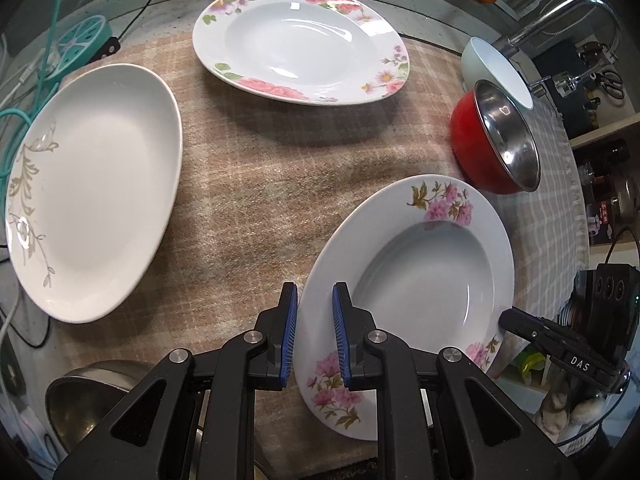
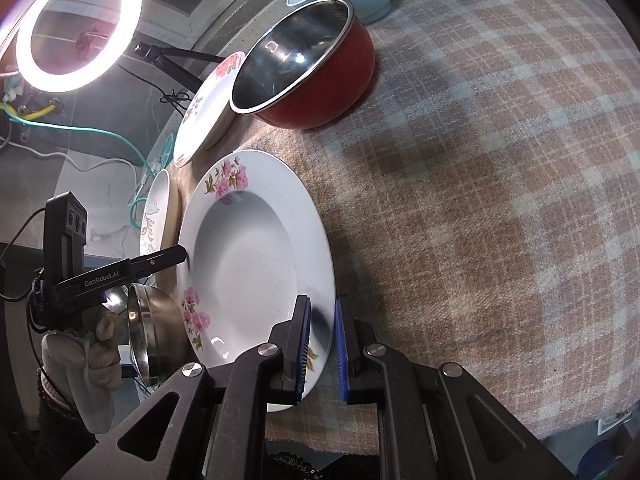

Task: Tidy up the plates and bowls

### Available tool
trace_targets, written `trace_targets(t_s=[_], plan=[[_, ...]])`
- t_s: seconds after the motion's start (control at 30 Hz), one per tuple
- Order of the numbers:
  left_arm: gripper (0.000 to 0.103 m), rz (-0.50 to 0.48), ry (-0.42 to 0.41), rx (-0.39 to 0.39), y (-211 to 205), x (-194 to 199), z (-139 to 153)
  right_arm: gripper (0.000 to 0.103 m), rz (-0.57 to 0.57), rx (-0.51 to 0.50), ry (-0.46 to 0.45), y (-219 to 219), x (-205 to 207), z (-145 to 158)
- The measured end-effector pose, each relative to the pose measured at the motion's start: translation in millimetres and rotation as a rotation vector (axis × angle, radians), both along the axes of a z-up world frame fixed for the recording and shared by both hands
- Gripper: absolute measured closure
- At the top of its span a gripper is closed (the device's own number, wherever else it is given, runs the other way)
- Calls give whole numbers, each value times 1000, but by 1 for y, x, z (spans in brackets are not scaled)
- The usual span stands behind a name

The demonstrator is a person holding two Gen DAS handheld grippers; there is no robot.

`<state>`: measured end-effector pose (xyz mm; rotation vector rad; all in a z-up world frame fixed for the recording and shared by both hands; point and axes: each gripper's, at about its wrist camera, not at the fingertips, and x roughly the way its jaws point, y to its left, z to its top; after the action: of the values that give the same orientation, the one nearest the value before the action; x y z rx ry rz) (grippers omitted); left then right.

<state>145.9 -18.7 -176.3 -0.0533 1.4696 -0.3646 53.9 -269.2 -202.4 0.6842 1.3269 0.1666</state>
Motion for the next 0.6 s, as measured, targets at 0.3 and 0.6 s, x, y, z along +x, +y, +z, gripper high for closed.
trace_targets(t_s=[0.3, 0.6], plan=[[87, -11, 5, -1, -3, -6, 0, 92, -9, -2, 7, -2, -3, 0], [87, -17, 15, 2, -8, -6, -3, 92, -8, 1, 11, -4, -9, -1]])
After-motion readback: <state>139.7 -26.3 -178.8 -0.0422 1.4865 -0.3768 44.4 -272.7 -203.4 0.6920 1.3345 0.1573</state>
